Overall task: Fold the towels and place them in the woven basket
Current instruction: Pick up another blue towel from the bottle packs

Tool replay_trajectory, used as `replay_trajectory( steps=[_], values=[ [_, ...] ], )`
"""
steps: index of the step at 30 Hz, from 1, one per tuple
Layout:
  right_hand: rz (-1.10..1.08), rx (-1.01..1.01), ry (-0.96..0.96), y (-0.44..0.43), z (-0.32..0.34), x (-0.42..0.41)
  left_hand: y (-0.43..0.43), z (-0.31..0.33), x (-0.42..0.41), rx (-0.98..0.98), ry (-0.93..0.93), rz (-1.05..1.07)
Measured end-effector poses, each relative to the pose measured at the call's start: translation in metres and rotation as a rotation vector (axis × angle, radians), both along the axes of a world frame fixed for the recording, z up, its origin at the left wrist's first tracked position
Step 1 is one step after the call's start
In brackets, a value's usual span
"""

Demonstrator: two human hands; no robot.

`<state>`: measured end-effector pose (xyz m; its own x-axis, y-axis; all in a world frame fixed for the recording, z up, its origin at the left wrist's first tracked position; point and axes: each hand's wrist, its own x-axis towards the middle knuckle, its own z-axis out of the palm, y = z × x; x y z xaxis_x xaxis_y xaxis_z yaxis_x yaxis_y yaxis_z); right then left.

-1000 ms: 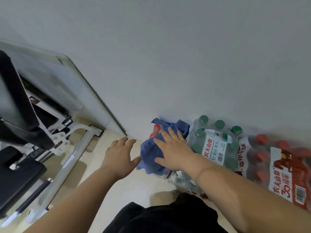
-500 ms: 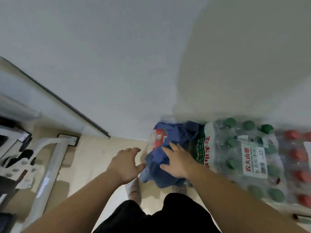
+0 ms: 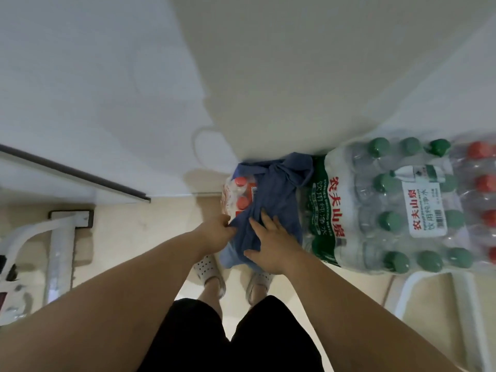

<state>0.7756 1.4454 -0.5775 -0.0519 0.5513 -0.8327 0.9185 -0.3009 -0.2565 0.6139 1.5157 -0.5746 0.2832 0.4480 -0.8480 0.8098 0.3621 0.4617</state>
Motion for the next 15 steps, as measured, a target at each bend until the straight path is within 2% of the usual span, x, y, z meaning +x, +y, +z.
replay_trajectory(
  steps=[5, 10, 12, 15],
  values=[
    [-0.001, 0.021, 0.001, -0.006, -0.001, 0.002, -0.009, -0.006, 0.012, 0.018, 0.047, 0.132],
    [0.063, 0.055, -0.012, -0.017, -0.003, 0.008, -0.023, -0.004, 0.015, 0.056, 0.069, 0.149],
    [0.023, 0.09, 0.027, -0.022, -0.004, 0.014, -0.026, -0.002, 0.016, 0.1, 0.059, 0.164],
    [-0.143, 0.287, -0.021, -0.033, -0.005, 0.024, -0.033, 0.0, 0.019, 0.156, 0.049, 0.193]
  ],
)
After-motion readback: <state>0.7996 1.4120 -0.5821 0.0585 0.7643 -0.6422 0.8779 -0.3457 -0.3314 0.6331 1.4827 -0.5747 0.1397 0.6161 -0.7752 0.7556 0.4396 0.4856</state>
